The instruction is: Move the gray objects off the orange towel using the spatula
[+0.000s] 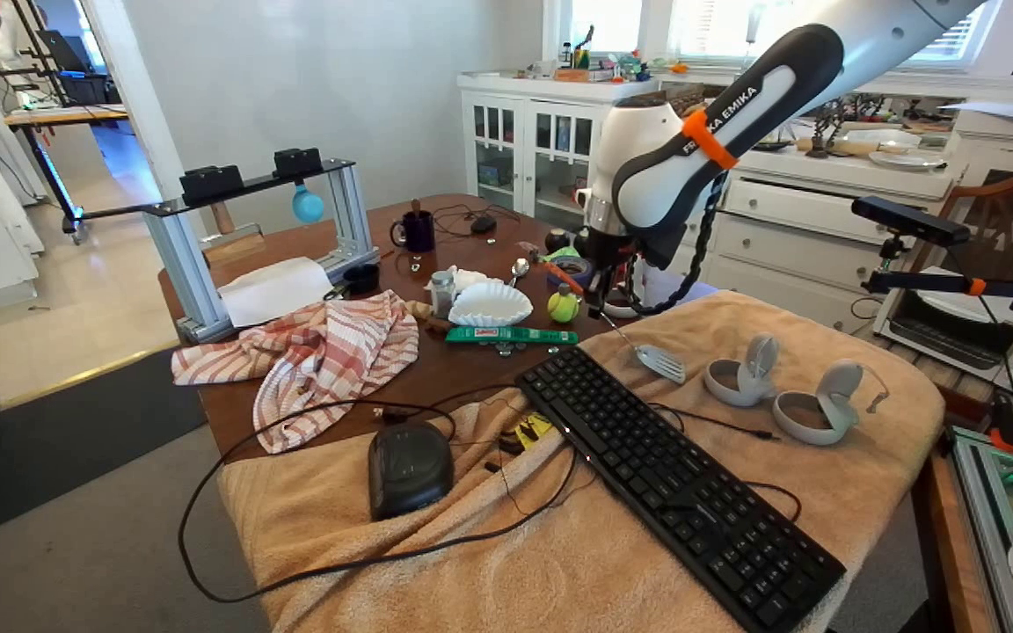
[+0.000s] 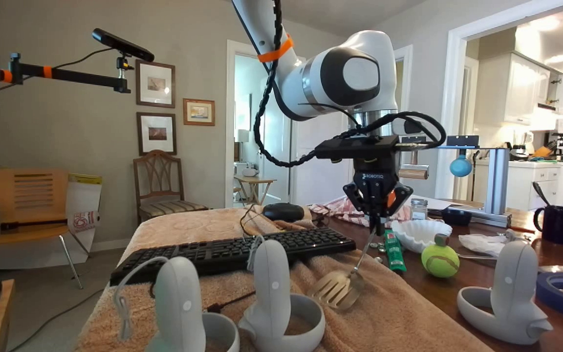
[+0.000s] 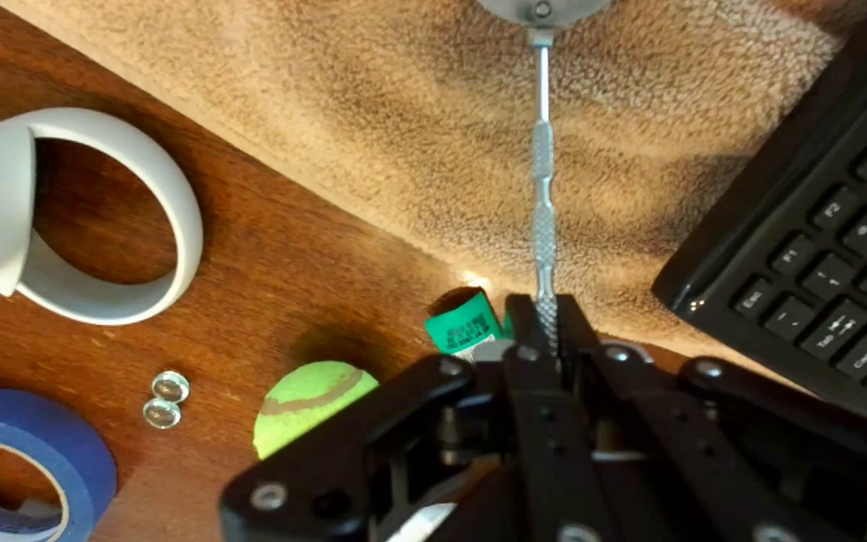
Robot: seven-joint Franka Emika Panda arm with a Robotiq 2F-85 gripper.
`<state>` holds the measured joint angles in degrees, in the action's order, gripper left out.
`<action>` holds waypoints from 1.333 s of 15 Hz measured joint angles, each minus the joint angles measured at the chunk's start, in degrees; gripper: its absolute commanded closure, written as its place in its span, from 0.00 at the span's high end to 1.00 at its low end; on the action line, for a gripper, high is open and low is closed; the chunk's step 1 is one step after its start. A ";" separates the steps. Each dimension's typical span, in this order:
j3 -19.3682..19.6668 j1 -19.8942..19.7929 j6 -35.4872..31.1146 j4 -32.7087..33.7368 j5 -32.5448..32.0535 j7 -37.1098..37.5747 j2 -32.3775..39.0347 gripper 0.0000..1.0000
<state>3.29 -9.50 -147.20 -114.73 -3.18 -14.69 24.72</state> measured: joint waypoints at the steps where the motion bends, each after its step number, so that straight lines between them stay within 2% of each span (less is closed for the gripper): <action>1: -0.11 -0.12 0.00 -0.19 0.06 -0.15 0.00 0.02; 8: -0.66 -0.91 0.02 -1.82 0.43 -2.18 -0.08 0.02; 16: -3.31 -3.44 0.50 -4.03 4.39 -9.95 -1.42 0.02; 20: -3.25 -3.48 0.45 -4.16 4.45 -10.42 -1.46 0.02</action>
<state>0.04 -12.98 -146.75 -118.89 1.27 -25.11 23.27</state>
